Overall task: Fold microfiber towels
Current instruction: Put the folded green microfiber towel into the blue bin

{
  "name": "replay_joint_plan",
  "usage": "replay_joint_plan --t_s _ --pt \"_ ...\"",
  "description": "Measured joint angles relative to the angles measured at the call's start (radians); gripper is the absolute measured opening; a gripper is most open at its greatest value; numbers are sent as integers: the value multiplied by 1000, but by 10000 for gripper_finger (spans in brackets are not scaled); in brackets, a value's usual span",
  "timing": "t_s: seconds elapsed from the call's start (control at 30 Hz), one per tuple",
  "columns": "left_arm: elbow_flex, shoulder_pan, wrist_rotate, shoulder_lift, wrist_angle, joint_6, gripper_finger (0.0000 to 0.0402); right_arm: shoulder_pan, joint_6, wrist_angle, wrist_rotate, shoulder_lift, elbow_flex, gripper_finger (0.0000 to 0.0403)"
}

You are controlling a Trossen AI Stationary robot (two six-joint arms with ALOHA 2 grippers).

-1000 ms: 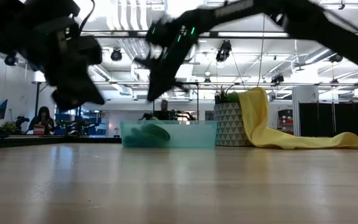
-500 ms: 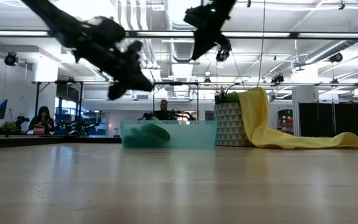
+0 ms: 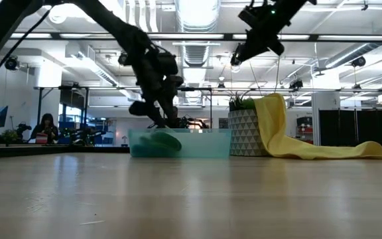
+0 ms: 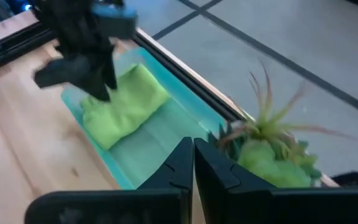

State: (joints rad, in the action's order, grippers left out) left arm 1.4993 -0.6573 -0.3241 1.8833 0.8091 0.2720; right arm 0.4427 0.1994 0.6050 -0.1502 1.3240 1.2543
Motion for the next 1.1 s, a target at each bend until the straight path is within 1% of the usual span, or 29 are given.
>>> replay_joint_plan --t_s 0.1,0.17,0.27,0.57,0.8,0.97,1.03,1.1 --pt "21 10 107 -18 61 -12 173 -2 18 -5 0 -41 -35 8" --pt "19 16 145 -20 84 -17 173 -2 31 -13 2 -61 -48 8" --pt "9 21 125 -17 110 -16 173 -2 36 -18 0 -69 -58 8" --pt "-46 24 120 7 73 7 173 -10 48 -22 1 -68 -54 8" --pt "-46 26 120 56 23 9 173 -18 77 -20 2 -68 -54 8" --pt "-47 26 114 91 25 3 172 -27 82 -19 2 -68 -54 8" --pt "-47 28 111 101 25 -16 164 -29 89 -18 3 -68 -54 8" --pt "-47 29 109 104 26 -26 145 -29 89 -18 3 -68 -54 8"
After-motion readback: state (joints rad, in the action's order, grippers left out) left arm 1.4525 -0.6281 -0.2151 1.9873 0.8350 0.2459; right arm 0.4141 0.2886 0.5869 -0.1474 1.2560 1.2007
